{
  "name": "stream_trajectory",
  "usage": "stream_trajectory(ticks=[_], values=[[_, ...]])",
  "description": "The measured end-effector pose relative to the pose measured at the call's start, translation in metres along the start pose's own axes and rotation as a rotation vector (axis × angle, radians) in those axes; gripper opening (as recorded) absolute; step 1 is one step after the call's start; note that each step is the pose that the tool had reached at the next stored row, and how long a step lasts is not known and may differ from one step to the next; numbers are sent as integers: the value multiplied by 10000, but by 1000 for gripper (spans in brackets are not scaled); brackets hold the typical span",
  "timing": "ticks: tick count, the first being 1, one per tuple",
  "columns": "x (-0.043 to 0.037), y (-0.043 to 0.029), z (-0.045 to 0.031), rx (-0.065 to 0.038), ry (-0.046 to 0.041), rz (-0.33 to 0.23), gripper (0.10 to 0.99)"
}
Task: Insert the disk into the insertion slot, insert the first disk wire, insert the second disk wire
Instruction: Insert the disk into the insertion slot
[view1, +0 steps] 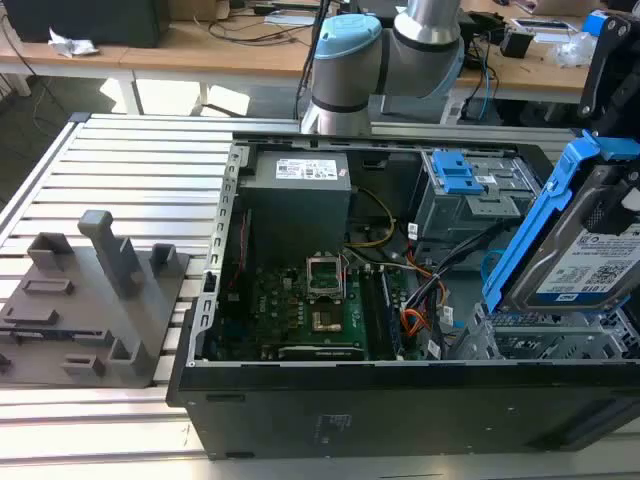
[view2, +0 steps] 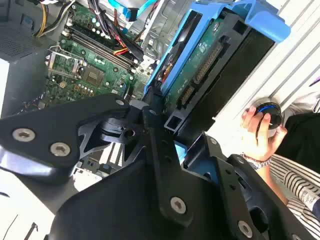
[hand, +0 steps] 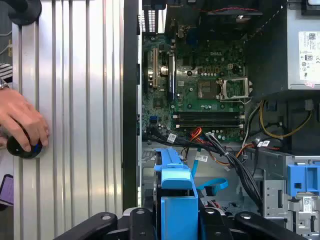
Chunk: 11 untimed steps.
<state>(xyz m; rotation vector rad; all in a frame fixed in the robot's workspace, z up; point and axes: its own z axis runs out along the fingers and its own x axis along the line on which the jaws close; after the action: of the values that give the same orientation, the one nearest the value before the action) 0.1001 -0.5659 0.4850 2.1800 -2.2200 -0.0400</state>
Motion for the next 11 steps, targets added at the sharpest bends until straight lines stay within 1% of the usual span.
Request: stream_trajectory(ticks=[3, 11], values=[[0, -3, 64, 0, 1, 1, 365], [0, -5, 116, 0, 0, 1, 365]])
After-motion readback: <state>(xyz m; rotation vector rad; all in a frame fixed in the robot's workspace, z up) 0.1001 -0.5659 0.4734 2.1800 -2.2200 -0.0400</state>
